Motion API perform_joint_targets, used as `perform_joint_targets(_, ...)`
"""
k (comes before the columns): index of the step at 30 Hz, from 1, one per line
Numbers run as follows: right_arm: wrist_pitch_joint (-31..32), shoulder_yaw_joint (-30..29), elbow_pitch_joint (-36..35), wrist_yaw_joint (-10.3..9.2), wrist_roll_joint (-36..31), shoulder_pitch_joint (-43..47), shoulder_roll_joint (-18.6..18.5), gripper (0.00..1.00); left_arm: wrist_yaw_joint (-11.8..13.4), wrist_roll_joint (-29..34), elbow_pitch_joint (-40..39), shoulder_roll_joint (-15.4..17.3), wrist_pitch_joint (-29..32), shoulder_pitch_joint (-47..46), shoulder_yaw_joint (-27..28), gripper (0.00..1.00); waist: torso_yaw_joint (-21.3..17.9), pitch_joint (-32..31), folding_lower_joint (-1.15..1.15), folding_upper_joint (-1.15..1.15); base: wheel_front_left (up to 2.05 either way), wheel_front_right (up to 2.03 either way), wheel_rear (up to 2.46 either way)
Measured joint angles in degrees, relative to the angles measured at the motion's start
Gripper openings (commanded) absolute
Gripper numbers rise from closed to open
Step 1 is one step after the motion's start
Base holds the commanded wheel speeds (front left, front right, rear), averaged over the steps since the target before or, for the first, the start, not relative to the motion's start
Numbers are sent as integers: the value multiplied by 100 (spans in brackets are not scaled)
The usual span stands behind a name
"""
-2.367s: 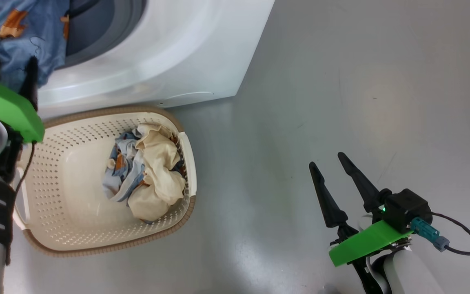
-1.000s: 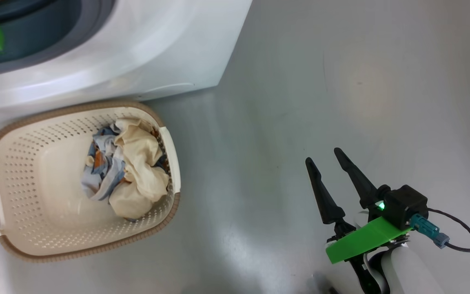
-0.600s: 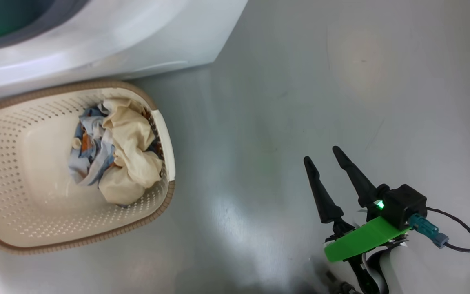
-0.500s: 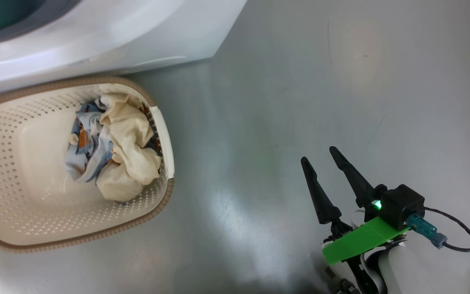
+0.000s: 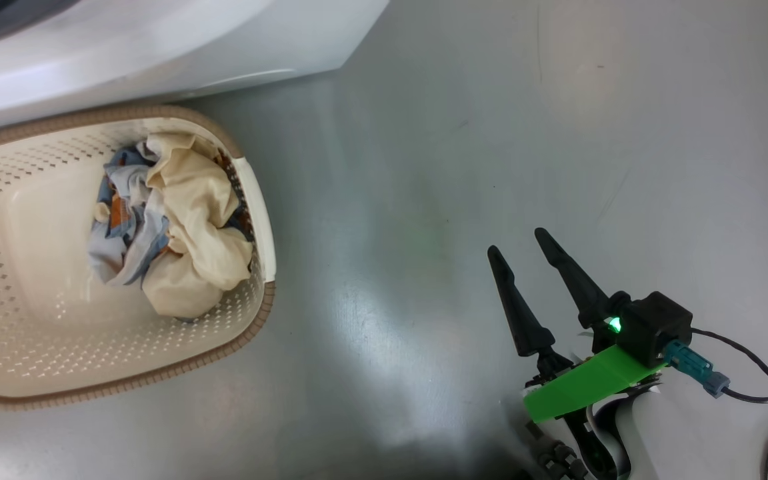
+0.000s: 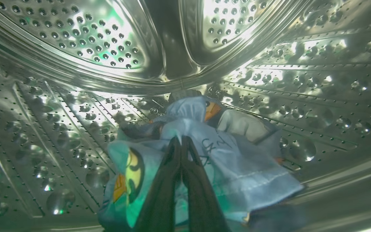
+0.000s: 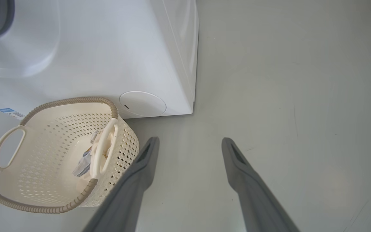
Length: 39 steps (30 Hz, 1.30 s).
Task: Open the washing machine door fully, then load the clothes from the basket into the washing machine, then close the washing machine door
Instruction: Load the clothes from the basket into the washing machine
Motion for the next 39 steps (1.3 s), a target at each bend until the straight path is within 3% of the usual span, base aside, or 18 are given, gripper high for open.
perform_joint_targets(6,0,12,30,0,97,-5,0,100,0,-249,48,40,-4,3,-171,0,-12,-1,0,0,0,0,0)
perform_joint_targets(7,0,10,31,0,97,-7,0,100,0,-276,44,46,-32,3,-192,7,-11,-12,0,0,0,0,0)
perform_joint_targets(9,0,8,38,0,97,-11,0,100,0,-337,40,48,-183,3,-212,100,-2,-38,0,0,0,0,0)
perform_joint_targets(28,0,-229,144,0,64,-79,-3,100,9,-550,282,-285,-875,873,-383,100,267,-849,0,0,0,0,0)
perform_joint_targets(34,0,-287,194,0,-64,-20,-4,100,9,-658,19,-438,-938,1675,-313,100,442,-1252,0,0,0,0,0)
perform_joint_targets(39,0,-346,252,0,-65,181,-5,100,68,-677,-684,-470,-960,2361,-88,100,557,-1589,0,0,0,0,0)
